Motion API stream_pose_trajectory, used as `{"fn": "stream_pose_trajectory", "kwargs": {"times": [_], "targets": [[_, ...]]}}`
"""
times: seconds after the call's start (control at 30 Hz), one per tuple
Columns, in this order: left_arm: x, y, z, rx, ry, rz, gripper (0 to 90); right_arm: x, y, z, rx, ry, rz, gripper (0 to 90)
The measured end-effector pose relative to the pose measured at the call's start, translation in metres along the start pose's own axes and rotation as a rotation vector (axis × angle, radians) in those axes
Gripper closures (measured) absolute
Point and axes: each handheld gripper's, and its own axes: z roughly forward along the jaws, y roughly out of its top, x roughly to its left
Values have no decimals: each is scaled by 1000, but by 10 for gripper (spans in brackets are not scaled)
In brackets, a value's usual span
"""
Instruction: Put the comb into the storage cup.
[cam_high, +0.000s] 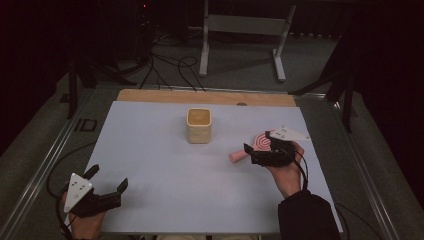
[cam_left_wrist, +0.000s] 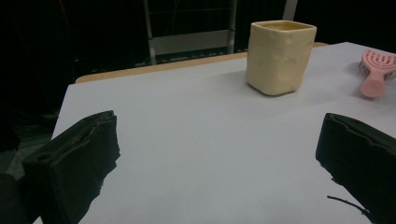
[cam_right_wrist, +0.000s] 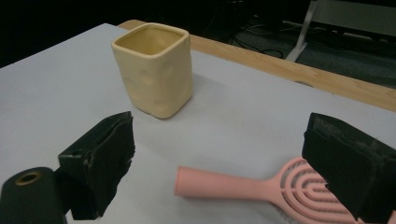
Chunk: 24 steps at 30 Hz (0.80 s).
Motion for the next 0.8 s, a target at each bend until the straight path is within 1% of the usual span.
{"fn": "stream_pose_trajectory", "kwargs": {"times": [0.17,0.2,0.23,0.3,0.37,0.4,0.53,0.8], "targets": [[0,-1,0,-1,-1,-1,1,1,6,11,19,3,9,89],[0,-1,0,0,0,-1,1,1,7,13,22,2,20,89],[0,-1,0,0,0,-1,1,1,7,13,22,2,20,89],[0,-1,1,1,-4,-1,1,1,8,21,27,10,32,91],[0,-1,1,1,-4,-1,1,2,8,23,35,10,32,91],[-1,-1,1,2,-4,2,1,3,8,28,46,8,31,98],[-1,-2,1,1,-5,0,1,4,10,37,58,5,37,110],[-3,-3,3,6,-13,3,1,6,10,55,94,-26,21,178]]}}
